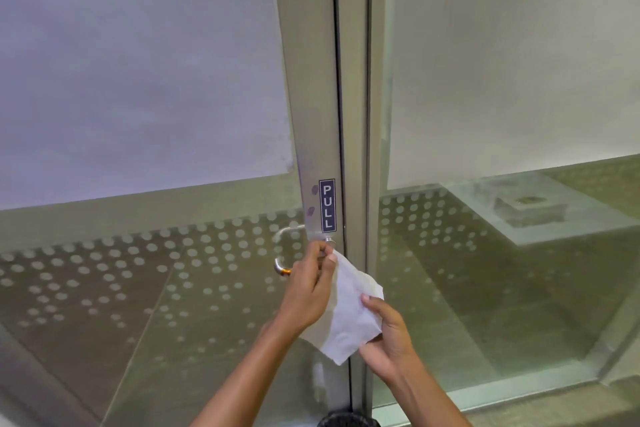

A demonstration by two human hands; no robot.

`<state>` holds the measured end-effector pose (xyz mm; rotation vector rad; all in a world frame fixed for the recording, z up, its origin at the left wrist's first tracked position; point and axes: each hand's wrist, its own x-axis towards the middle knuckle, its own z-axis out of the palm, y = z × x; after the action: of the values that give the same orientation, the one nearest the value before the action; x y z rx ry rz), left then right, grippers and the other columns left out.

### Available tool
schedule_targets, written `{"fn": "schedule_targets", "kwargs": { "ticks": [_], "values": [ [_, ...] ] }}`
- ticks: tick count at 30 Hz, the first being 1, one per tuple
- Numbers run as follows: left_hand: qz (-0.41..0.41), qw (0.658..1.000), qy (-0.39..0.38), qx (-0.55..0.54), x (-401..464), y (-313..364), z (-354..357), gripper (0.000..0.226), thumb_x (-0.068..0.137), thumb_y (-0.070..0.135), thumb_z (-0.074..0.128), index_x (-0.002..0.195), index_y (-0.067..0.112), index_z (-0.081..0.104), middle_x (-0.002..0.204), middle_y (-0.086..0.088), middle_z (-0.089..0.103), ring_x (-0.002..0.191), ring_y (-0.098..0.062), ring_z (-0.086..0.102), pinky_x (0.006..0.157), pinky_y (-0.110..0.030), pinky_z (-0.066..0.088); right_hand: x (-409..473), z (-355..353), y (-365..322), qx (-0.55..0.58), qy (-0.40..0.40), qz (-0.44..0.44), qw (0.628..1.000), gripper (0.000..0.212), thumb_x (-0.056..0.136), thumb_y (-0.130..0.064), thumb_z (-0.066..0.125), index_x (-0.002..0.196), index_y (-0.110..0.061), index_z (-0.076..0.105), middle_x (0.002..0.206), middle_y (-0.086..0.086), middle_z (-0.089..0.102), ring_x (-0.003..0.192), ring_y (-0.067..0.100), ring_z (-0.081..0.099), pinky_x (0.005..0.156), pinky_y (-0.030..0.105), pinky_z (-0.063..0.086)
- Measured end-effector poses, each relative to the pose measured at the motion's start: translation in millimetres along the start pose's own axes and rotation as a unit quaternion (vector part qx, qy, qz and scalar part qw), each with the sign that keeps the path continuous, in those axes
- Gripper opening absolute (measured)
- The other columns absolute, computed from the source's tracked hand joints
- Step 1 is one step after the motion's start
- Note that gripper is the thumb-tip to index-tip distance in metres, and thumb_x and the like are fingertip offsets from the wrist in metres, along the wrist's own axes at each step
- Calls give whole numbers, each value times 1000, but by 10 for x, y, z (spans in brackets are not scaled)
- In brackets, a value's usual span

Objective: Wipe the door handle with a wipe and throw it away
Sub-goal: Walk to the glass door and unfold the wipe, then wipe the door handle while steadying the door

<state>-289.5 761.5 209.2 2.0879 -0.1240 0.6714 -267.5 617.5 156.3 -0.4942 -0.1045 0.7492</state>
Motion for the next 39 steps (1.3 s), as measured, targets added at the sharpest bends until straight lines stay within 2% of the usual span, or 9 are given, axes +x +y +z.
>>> {"fn": "schedule_targets", "kwargs": {
  "ticks": [8,14,21,25,29,31,33,35,39],
  "values": [
    [21,996,60,63,325,-25,109,5,103,25,50,98,24,49,59,2,58,49,-7,50,48,-20,35,106,271,-295,-11,-3,-20,1000,51,95,-36,57,134,-3,56,139,24,54,128,37,52,118,54,27],
    [4,969,97,227,684,-82,-128,26,102,47,41,101,22,50,67,3,71,60,-24,66,57,-39,53,292,296,-579,10,17,-57,998,53,102,-41,38,136,-4,54,137,22,57,130,35,51,116,52,29],
    [122,880,200,413,1150,27,-809,31,101,37,45,93,10,57,66,-7,67,55,-31,62,53,-36,50,432,285,-946,-5,61,-118,991,48,101,-40,40,135,-8,53,124,15,65,115,30,60,103,46,42],
    [247,787,205,527,1467,122,-1145,31,99,30,54,110,3,64,119,-14,69,113,-33,63,87,-42,43,510,491,-1041,-174,131,-215,952,50,100,-44,41,139,-14,49,136,4,59,126,21,54,109,38,39],
    [244,759,129,589,1706,171,-1318,60,101,36,47,149,1,38,162,-17,26,151,-33,20,120,-56,22,682,645,-978,-505,75,-368,777,39,104,-47,28,135,-29,43,121,-23,54,114,-4,51,97,6,33],
    [247,741,92,618,1804,171,-1324,69,102,39,42,156,1,22,166,-17,13,154,-32,8,122,-57,12,836,636,-876,-594,41,-393,701,53,98,-62,21,130,-26,43,96,-23,60,91,-4,57,93,20,39],
    [263,719,64,640,1888,99,-1296,72,103,41,40,157,3,13,167,-16,7,154,-30,3,123,-58,8,1088,583,-773,-658,8,-419,625,63,98,-59,18,152,-28,18,128,-2,64,125,12,54,114,35,32],
    [294,699,52,650,1964,8,-1250,71,103,41,38,158,3,12,167,-15,8,154,-29,4,123,-58,5,1383,544,-699,-741,-2,-457,492,59,102,-46,20,154,-20,6,158,13,26,150,23,17,123,47,9],
    [344,675,52,650,2110,-120,-1260,69,103,42,35,157,3,17,166,-16,14,154,-29,8,122,-58,4,1783,433,-630,-870,-9,-430,241,69,99,-38,43,152,-2,17,161,20,17,151,32,11,122,51,0]
  ]
}}
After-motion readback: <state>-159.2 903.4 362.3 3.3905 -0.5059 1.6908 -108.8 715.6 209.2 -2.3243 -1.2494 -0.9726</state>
